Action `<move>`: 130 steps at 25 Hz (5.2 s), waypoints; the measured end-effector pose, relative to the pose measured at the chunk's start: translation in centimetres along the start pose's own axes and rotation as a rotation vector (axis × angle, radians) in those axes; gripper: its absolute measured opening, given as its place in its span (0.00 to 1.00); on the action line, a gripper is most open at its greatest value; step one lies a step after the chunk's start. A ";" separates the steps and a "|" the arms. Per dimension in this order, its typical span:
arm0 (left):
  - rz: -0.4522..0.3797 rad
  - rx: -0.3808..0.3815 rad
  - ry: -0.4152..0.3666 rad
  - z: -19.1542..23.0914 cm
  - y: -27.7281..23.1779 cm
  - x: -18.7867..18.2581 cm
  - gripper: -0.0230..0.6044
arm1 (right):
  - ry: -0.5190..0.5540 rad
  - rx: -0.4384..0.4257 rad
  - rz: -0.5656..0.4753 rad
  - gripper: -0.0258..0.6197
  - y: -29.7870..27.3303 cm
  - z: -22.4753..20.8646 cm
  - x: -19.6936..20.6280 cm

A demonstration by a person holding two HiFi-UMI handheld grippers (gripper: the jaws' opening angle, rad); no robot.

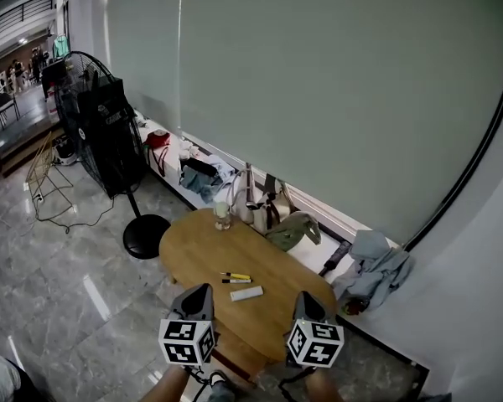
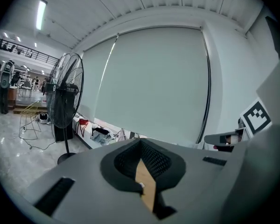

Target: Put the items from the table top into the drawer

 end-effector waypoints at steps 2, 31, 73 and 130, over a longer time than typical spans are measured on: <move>0.021 -0.007 0.009 0.8 -1.9 0.2 0.02 | -0.012 0.012 0.018 0.05 -0.9 -0.3 0.3; 0.177 -0.097 0.110 1.9 -12.5 9.0 0.02 | 0.070 -0.072 0.222 0.05 -14.4 -5.8 5.2; 0.398 -0.006 0.067 8.0 -20.5 29.4 0.03 | -0.039 0.007 0.407 0.05 -22.6 -7.1 25.6; 0.840 0.485 -0.696 7.6 -35.8 35.1 0.37 | -0.121 0.108 0.485 0.05 -25.9 -11.7 27.8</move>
Point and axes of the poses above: the fingertips, and each gripper's own axes: y backward along the fingers, z to its left, x out of its underside, the point moved 9 cm from there along y, backward along the fingers, and after that the axes turned 1 degree about y, right-handed, at the moved point
